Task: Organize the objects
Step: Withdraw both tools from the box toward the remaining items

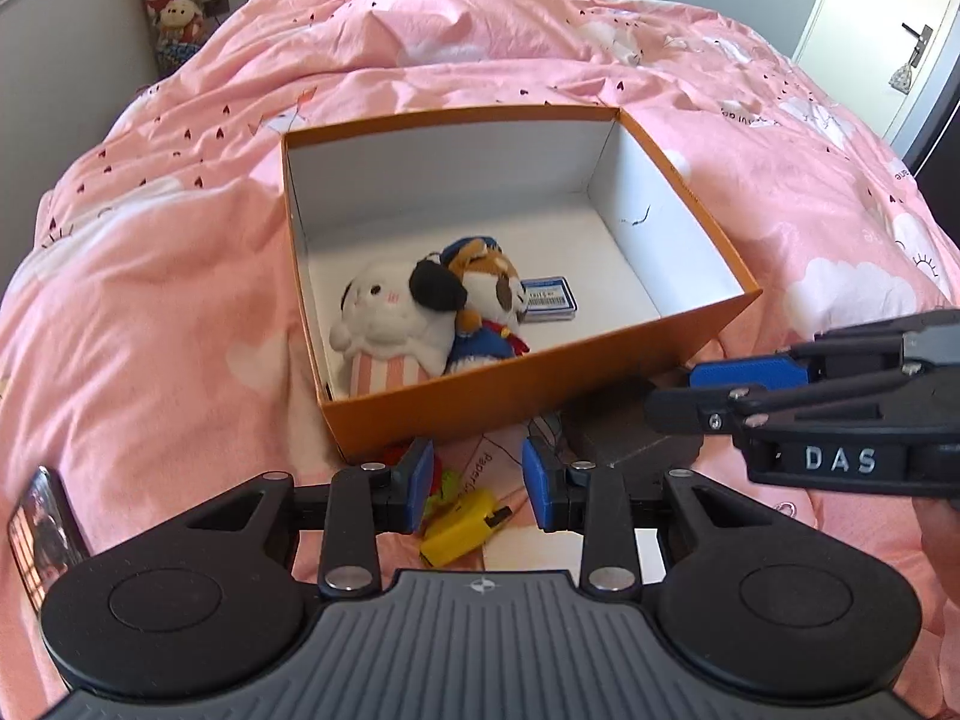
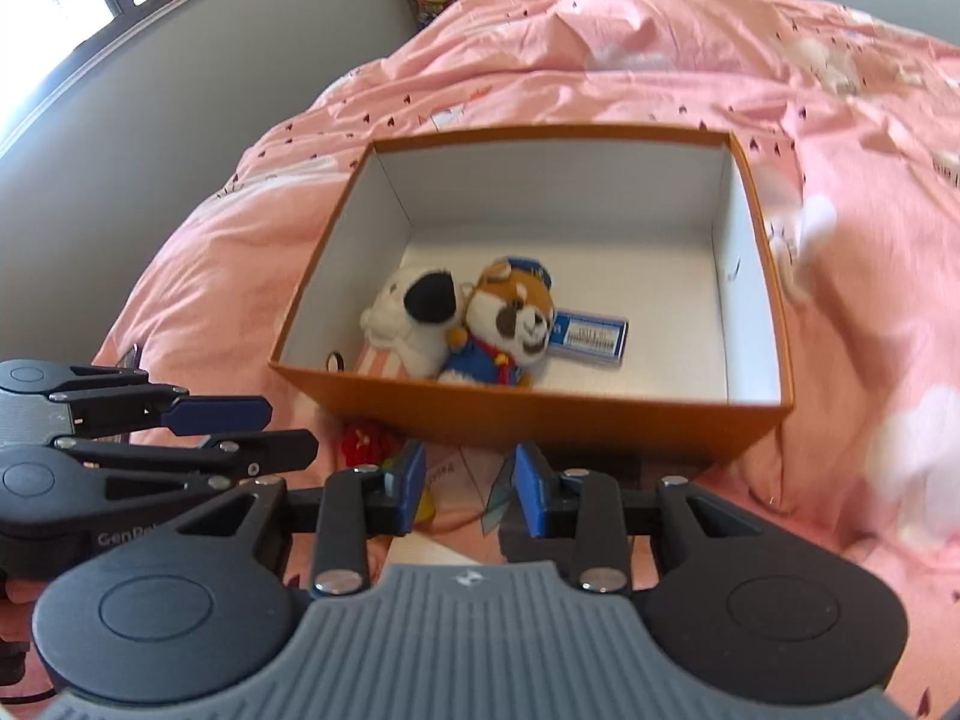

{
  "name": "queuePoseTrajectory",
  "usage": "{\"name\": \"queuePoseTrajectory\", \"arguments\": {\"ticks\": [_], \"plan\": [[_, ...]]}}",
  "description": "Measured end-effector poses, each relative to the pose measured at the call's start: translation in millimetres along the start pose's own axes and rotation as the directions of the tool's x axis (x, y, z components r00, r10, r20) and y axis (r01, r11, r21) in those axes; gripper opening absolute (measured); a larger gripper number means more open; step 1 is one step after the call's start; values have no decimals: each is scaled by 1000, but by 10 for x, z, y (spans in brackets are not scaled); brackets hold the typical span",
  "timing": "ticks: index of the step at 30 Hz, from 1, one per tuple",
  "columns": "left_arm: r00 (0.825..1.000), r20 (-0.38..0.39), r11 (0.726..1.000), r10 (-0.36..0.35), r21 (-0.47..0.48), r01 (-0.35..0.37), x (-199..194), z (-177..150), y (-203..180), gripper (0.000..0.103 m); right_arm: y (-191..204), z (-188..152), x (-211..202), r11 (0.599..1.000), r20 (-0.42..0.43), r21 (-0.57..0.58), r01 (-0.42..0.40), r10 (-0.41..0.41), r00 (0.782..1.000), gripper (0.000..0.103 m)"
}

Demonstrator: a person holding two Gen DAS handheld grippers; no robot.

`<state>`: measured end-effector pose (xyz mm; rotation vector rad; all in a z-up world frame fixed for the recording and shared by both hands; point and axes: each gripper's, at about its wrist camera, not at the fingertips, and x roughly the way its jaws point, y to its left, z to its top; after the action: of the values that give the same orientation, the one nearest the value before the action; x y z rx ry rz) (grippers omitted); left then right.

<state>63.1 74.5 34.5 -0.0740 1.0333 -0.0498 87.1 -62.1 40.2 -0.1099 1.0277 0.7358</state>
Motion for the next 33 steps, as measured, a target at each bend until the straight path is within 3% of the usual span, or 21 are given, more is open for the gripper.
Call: {"name": "queuePoseTrajectory", "arguments": {"ticks": [9,12,19,33], "plan": [[998,-58,1000,-19,17,20,229,-98,-29,38,-144,-245,314,995,-87,90,37,-29,996,36],[996,-84,999,-24,28,27,319,-118,-34,38,-192,-275,382,993,-109,110,48,-36,993,40],[986,-166,993,-20,110,39,599,-202,-48,49,-268,-284,459,990,-137,116,86,-70,988,47],[959,-282,964,28,262,49,1068,-274,-121,54,-436,-251,565,982,-180,128,137,-113,977,57]]}}
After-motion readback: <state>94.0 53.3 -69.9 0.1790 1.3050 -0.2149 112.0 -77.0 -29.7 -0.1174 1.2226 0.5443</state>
